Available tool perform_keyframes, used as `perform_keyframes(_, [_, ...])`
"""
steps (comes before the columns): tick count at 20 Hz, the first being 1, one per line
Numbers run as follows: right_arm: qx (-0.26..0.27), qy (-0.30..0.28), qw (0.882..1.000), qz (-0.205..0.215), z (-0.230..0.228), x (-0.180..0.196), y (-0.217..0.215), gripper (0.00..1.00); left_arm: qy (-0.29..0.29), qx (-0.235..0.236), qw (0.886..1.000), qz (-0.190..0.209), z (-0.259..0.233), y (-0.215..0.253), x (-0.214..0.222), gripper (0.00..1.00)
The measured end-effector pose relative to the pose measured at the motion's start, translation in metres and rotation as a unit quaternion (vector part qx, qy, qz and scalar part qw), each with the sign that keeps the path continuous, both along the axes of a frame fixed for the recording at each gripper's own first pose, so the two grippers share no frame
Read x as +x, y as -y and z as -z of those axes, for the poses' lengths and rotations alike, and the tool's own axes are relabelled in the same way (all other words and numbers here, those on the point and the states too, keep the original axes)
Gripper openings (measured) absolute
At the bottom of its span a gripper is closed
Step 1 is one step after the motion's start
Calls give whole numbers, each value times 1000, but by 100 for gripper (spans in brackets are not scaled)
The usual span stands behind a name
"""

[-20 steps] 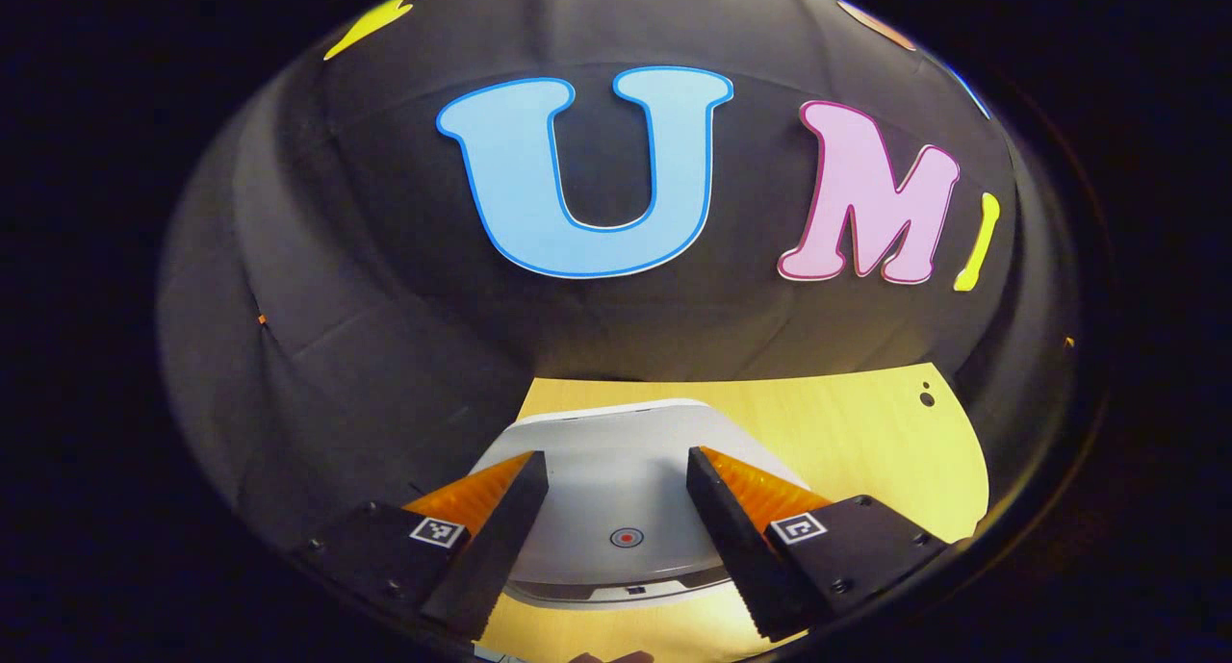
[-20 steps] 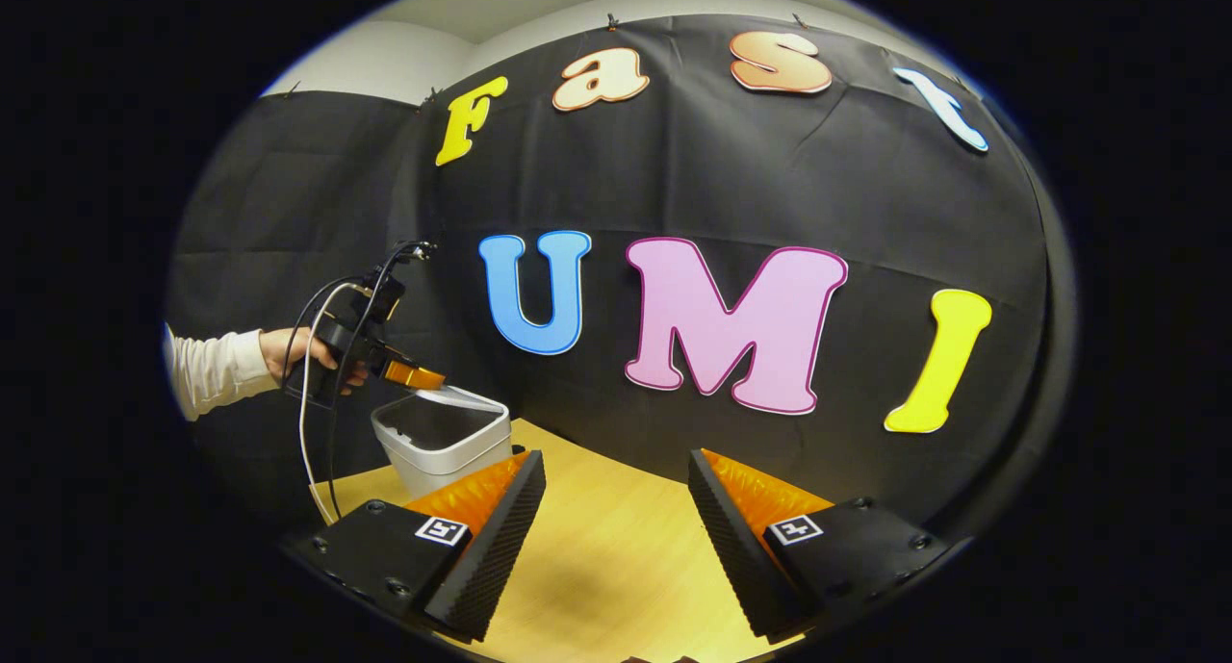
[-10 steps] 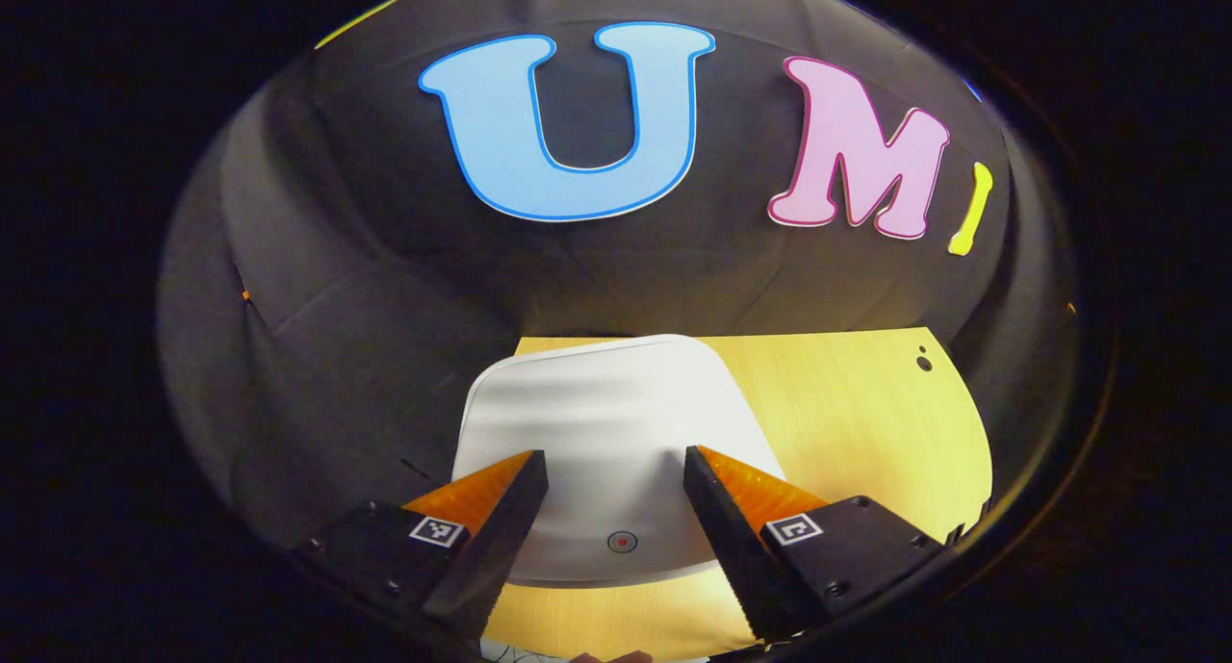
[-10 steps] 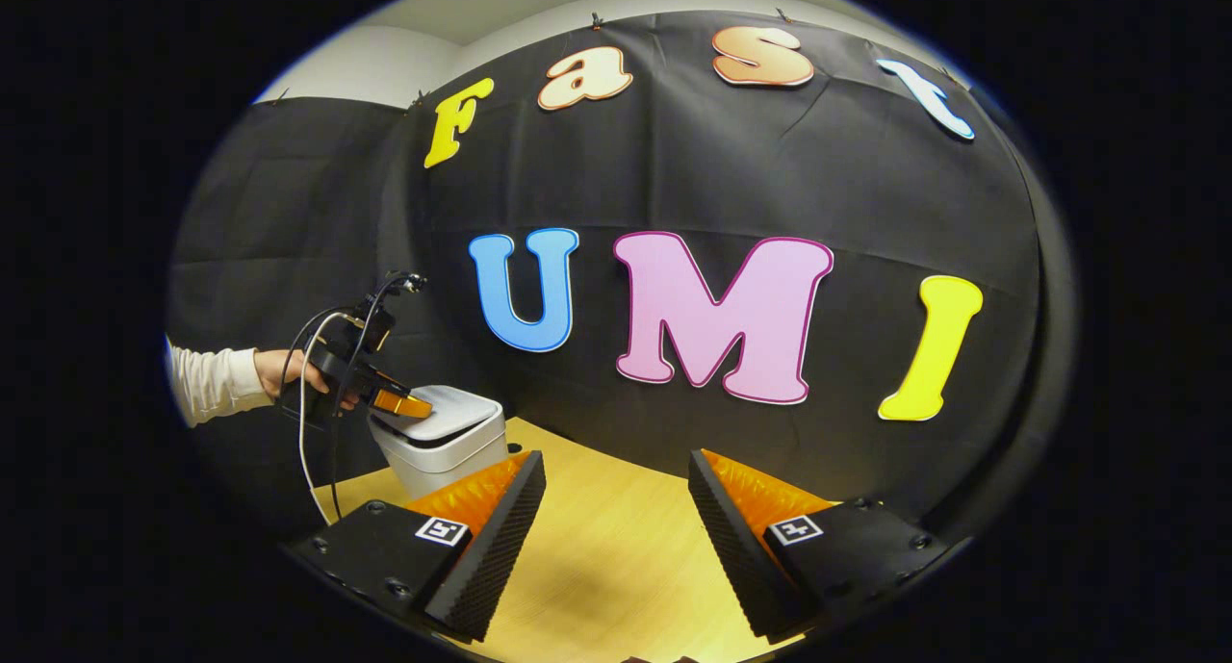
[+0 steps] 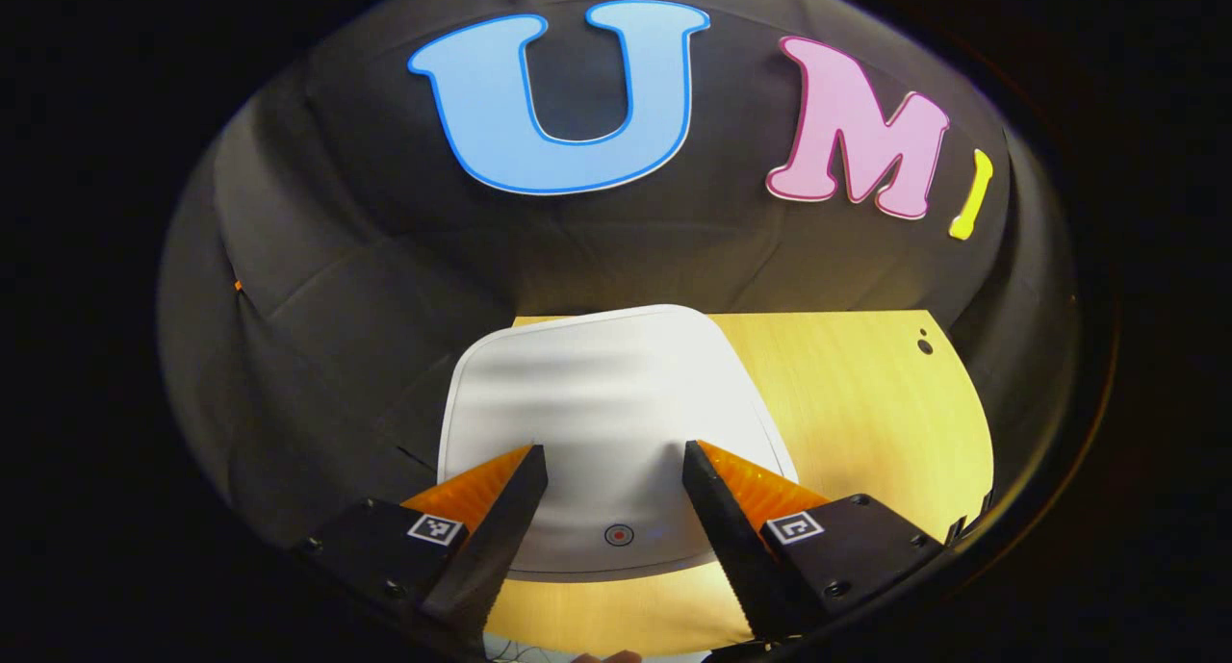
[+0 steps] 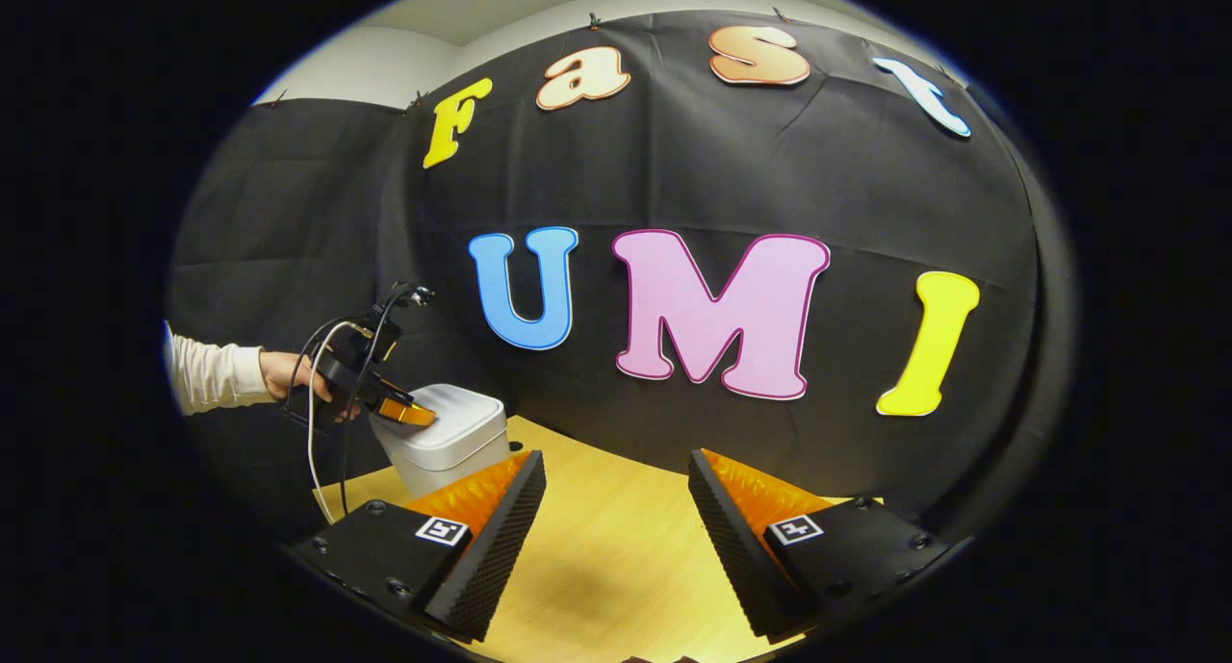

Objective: Press the lid of the desktop garbage bin to open it, pick up the crumpled paper on the desktop and throw it into the bin, then pick up the pop can on the desktop and drop it into the bin, and finally close the garbage bin lid.

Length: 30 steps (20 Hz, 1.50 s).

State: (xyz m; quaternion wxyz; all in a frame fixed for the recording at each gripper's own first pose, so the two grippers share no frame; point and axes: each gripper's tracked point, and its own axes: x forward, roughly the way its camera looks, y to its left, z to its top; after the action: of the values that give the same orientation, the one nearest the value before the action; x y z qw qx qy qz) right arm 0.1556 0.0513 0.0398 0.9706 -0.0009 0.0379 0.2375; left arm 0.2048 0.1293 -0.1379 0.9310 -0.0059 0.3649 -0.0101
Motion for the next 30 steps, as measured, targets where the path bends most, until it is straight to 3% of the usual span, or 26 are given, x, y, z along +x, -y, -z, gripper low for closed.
perform_keyframes(8, [-2, 0, 1000, 12, 4, -13, 5, 97, 33, -20, 999, -23, -1, 0, 5, 97])
perform_keyframes(14, [-6, 11, 999, 31, -4, -31, 10, 96, 135, -56, 988, -58, -38, 9, 2, 95])
perform_keyframes(21, [-11, 41, 994, 101, -11, -59, 18, 96, 293, -10, 956, -23, -132, 28, -58, 95])
perform_keyframes(25, [0, 53, 989, 137, -14, -80, 18, 96, 330, -26, 944, 1, -155, 58, -106, 94])
perform_keyframes(30, [26, 57, 984, 168, -18, -97, 20, 96, 326, -66, 943, 2, -152, 76, -154, 94])
